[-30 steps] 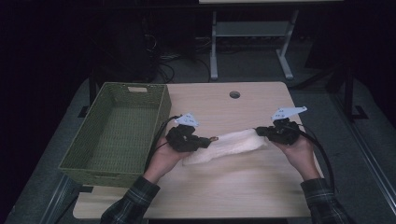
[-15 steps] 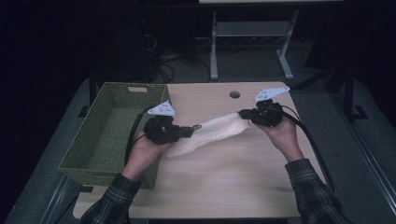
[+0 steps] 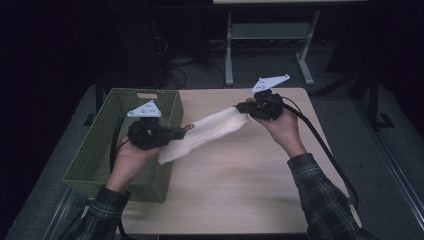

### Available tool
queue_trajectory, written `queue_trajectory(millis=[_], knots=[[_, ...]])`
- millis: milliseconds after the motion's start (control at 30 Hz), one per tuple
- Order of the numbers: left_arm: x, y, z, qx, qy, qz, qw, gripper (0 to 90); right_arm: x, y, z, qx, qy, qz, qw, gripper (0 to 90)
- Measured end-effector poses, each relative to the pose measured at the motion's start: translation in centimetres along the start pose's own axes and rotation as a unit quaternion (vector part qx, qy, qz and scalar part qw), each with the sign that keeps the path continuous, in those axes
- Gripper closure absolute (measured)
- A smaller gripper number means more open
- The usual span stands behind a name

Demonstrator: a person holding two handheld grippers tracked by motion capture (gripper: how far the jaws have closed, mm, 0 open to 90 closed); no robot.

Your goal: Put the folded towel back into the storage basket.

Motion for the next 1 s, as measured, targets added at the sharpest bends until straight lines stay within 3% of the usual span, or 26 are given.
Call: queue_trajectory(millis=[300, 1000], knots=[[-0.2, 2.7, -1.4, 0.025, 0.005, 0.008, 0.9997, 85.4, 2.5, -2.4, -0.9, 0.013, 0.008, 0.01, 0.9998, 85.8], [-3.7, 9.2, -6.4, 0.085, 0.037, 0.022, 0.9954, 85.4, 7.7, -10.5, -4.4, 0.054, 0.04, 0.007, 0.9977, 85.9]])
Point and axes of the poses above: each handheld gripper's, and its own axes: y roughly backward along the jaws, x roughly out of its top, z roughly to its right, the point moved 4 cm from there along -y, roughly forward along the jaws, and after that the axes turned 6 degrees about z, right-handed, at the moved point
